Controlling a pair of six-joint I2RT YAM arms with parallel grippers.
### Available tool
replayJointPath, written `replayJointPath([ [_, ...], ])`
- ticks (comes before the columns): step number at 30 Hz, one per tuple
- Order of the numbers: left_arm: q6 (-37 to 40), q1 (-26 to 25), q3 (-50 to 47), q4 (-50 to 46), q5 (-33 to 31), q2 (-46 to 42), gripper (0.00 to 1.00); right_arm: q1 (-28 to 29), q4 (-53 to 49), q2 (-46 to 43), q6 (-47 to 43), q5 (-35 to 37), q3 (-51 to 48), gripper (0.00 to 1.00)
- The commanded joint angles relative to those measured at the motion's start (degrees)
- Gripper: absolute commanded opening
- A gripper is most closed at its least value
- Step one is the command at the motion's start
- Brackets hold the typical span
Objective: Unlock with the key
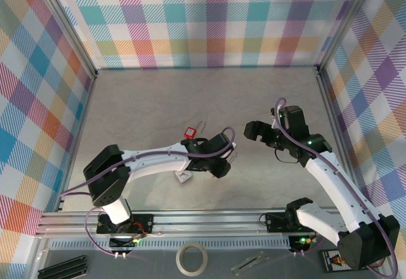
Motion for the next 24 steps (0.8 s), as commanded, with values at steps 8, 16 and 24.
replayJointPath([
  [8, 2.4, 7.6, 9.5, -8.3, 11.5, 11.3, 0.0, -0.7, -0.2, -1.1, -1.8, 0.9, -2.1, 0.97],
  [16, 4.6, 9.1, 15.6, -16.0, 1.9, 15.8, 0.0, -0.9, 0.3, -1.2, -2.6, 1.1, -2.1, 0.97],
  [24, 1.6, 9.1, 17.2, -16.0, -7.5, 19.1, 0.0, -0.9, -0.3, -1.9, -2.8, 1.1, -2.3, 0.98],
])
